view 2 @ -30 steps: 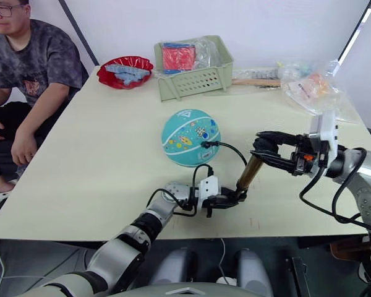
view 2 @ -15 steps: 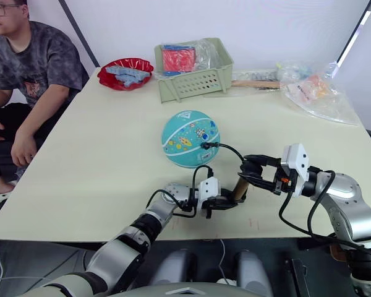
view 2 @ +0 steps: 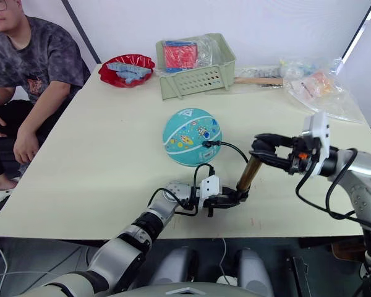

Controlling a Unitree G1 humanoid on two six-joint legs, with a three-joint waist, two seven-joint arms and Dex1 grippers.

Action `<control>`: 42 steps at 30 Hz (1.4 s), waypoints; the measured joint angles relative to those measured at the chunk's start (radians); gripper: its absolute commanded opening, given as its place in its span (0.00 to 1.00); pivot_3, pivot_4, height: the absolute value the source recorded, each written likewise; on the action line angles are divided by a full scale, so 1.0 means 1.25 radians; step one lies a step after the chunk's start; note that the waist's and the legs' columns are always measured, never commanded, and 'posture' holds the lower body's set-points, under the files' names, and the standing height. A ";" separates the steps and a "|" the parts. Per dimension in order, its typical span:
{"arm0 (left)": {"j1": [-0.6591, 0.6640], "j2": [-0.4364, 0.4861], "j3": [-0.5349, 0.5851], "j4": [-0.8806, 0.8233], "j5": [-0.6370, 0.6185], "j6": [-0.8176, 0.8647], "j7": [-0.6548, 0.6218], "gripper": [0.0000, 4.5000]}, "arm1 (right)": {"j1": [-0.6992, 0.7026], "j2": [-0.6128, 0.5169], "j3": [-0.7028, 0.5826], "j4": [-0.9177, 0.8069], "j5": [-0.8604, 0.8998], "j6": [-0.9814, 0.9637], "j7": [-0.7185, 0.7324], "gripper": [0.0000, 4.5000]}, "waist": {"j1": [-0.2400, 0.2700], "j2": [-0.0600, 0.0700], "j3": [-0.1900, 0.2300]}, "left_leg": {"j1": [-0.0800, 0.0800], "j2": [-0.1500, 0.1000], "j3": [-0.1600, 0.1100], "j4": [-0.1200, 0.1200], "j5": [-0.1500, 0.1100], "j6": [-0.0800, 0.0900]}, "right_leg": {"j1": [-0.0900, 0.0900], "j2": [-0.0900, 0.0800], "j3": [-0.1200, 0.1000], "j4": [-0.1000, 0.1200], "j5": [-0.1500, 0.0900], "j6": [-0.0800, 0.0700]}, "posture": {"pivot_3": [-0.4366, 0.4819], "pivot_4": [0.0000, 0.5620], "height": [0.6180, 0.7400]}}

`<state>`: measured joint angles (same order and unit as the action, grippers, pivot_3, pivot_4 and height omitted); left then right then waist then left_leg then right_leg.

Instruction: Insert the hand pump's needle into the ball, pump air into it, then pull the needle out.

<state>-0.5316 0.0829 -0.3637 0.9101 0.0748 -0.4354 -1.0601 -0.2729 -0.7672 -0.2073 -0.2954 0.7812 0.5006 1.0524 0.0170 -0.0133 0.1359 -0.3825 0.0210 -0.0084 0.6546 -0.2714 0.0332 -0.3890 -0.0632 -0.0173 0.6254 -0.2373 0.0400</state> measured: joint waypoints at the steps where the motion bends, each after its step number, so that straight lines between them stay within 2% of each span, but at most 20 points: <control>1: -0.001 0.000 0.000 0.000 0.000 0.000 0.000 0.24 | -0.018 -0.012 -0.013 0.000 0.017 0.015 0.000 0.37 | -0.001 0.001 0.001 | 0.000 0.000 0.000 0.000 0.000 0.000 | 0.000 0.000 0.000 0.000 0.000 0.000 | 0.48 0.27 0.98; 14: -0.002 0.000 0.000 0.000 0.000 0.000 0.000 0.24 | -0.117 -0.072 -0.100 0.019 0.130 0.105 -0.017 0.37 | 0.000 0.002 0.002 | 0.000 0.000 0.000 0.000 0.000 0.000 | 0.000 -0.001 0.000 0.000 0.002 0.003 | 0.48 0.27 0.98; 19: 0.001 0.001 -0.002 -0.003 0.001 0.000 0.000 0.24 | -0.041 -0.070 -0.098 -0.031 0.096 0.056 -0.008 0.37 | 0.000 0.001 0.001 | 0.000 0.000 0.000 0.000 0.000 0.000 | 0.000 0.000 0.000 0.000 0.002 0.003 | 0.48 0.27 0.98; 24: 0.006 0.004 -0.001 -0.003 0.001 0.000 0.009 0.24 | 0.037 -0.046 -0.053 -0.043 0.031 -0.022 0.007 0.37 | -0.003 -0.002 -0.002 | 0.003 0.000 0.000 0.000 0.000 0.000 | 0.002 0.000 0.000 0.000 -0.002 0.003 | 0.48 0.27 0.98; 36: 0.005 0.005 -0.002 -0.001 0.008 0.006 0.011 0.24 | 0.123 0.045 0.105 0.010 -0.147 -0.194 0.014 0.37 | -0.002 -0.008 -0.011 | 0.003 0.001 0.000 0.000 0.000 0.000 | 0.003 0.001 0.000 0.000 0.000 0.000 | 0.48 0.27 0.98; 42: 0.005 0.005 -0.002 0.000 0.009 0.007 0.011 0.24 | 0.142 0.073 0.148 0.036 -0.203 -0.248 0.011 0.37 | -0.002 -0.006 -0.012 | 0.003 0.001 0.000 0.000 0.000 0.000 | 0.003 0.001 0.000 0.000 0.000 0.000 | 0.48 0.27 0.98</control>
<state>-0.5249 0.0889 -0.3662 0.9096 0.0862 -0.4272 -1.0458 -0.0950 -0.6765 -0.0220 -0.2500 0.5271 0.1906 1.0663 0.0140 -0.0213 0.1208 -0.3787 0.0219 -0.0085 0.6542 -0.2715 0.0332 -0.3858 -0.0621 -0.0175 0.6254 -0.2378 0.0404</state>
